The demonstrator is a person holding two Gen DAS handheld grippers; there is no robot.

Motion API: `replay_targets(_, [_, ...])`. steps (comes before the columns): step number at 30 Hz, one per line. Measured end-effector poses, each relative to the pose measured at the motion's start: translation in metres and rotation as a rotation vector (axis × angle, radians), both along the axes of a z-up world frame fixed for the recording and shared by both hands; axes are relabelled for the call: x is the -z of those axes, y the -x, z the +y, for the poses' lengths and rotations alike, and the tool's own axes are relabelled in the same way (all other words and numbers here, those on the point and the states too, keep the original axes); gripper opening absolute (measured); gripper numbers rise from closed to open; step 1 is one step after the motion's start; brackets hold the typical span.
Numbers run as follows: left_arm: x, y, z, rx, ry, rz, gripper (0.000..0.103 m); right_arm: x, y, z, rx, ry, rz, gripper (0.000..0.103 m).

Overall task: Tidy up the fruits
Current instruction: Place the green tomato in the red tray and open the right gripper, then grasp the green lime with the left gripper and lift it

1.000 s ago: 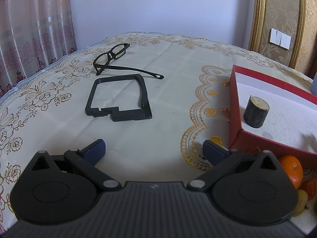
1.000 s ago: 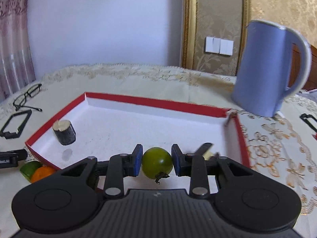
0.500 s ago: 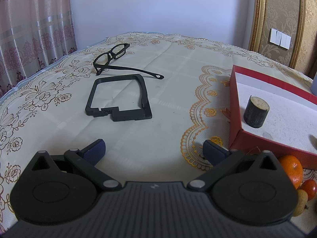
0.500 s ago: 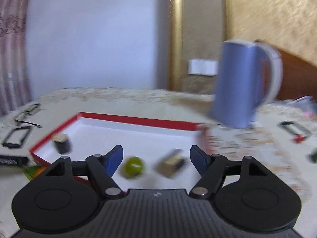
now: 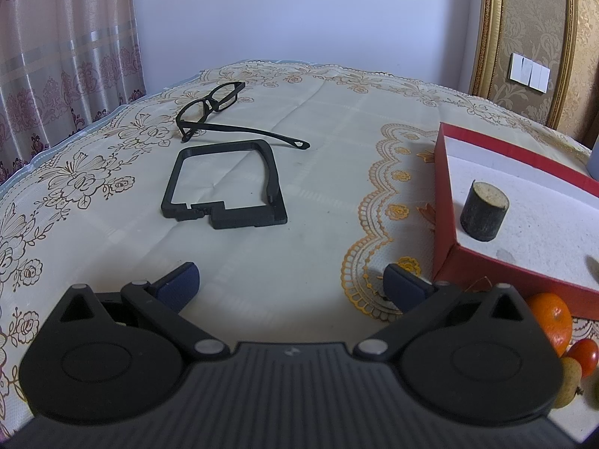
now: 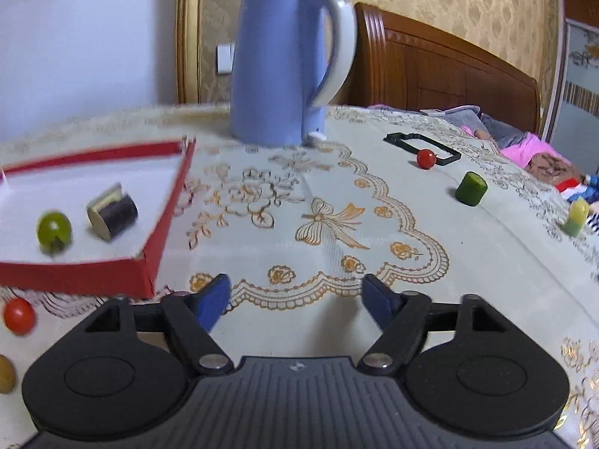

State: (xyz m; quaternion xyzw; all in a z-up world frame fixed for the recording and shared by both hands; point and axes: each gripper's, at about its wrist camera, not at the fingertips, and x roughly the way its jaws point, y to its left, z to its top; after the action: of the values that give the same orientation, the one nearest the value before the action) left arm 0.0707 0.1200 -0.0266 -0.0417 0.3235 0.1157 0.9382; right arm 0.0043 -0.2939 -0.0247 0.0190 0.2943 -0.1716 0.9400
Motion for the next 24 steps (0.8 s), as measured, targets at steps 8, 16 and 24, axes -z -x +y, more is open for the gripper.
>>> replay_targets(8, [-0.004,0.014,0.009,0.067,0.075,-0.038,0.103,0.006,0.001,-0.021,0.018,-0.13,-0.006,0.103])
replay_targets(16, [-0.018,0.041,-0.018,0.329,0.057,-0.106,0.103,0.007,-0.001,-0.016,0.02,-0.105,0.011,0.103])
replay_targets(24, [-0.013,0.035,-0.032,0.372,-0.008,-0.106,0.103,0.006,-0.002,-0.016,0.02,-0.105,0.011,0.103])
